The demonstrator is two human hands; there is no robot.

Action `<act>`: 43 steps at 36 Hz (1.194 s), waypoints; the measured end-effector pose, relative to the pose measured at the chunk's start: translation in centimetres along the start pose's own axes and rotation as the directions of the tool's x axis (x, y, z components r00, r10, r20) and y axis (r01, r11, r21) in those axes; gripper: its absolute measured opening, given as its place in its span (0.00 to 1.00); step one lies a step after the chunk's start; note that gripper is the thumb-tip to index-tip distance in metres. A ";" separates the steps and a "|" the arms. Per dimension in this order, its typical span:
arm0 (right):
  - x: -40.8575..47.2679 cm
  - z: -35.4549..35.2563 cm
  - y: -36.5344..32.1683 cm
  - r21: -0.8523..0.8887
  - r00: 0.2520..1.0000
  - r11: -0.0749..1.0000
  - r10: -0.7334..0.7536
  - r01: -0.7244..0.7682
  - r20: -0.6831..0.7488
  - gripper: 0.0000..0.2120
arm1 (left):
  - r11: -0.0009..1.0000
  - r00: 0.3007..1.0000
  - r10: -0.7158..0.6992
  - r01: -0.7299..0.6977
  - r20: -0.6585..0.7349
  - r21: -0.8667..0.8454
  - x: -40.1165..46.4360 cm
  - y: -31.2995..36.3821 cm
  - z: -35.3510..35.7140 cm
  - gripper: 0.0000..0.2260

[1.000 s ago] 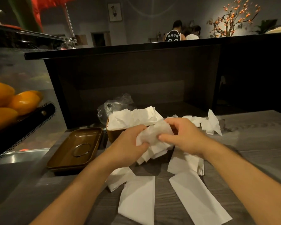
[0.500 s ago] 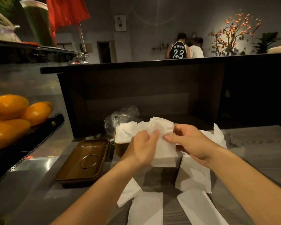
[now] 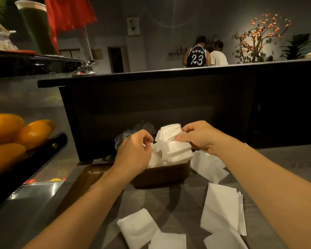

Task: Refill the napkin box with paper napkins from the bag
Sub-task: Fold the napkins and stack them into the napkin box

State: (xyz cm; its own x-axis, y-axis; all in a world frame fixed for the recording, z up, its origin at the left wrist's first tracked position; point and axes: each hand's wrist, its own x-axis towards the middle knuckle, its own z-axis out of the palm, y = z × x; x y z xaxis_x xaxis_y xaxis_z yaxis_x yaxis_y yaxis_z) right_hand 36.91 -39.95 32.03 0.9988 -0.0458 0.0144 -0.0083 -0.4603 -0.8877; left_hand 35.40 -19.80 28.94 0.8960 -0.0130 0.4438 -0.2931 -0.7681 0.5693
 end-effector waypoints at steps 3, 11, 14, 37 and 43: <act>0.4 0.8 0.2 -0.213 0.997 0.977 -0.048 0.035 -0.059 0.07 | 0.996 0.995 0.091 -0.092 0.042 0.023 0.4 -0.2 0.4 0.08; 1.1 2.1 1.9 -0.273 0.989 0.962 -0.062 0.023 -0.135 0.08 | 0.964 0.903 0.224 -0.259 0.367 0.051 1.1 0.6 1.6 0.21; 1.5 2.5 2.5 -0.423 0.977 0.905 -0.120 0.034 -0.178 0.14 | 0.953 0.865 0.207 -0.283 0.457 0.106 1.6 0.7 2.0 0.19; 1.8 0.3 2.2 -0.638 0.905 0.683 -0.080 0.356 0.418 0.22 | 0.903 0.724 0.067 -0.337 0.687 0.268 4.1 1.2 1.9 0.21; 1.7 0.5 2.1 -0.633 0.920 0.704 -0.075 0.321 0.384 0.20 | 0.909 0.700 0.030 -0.317 0.714 0.272 4.3 2.3 1.9 0.22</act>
State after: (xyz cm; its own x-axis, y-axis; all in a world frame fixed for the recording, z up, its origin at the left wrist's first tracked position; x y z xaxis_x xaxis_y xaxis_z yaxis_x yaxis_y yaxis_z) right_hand 38.65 -40.52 29.96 0.9380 0.3327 -0.0970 0.2852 -0.9002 -0.3290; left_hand 39.24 -22.79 30.86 0.8562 -0.4892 -0.1660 -0.4594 -0.8680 0.1885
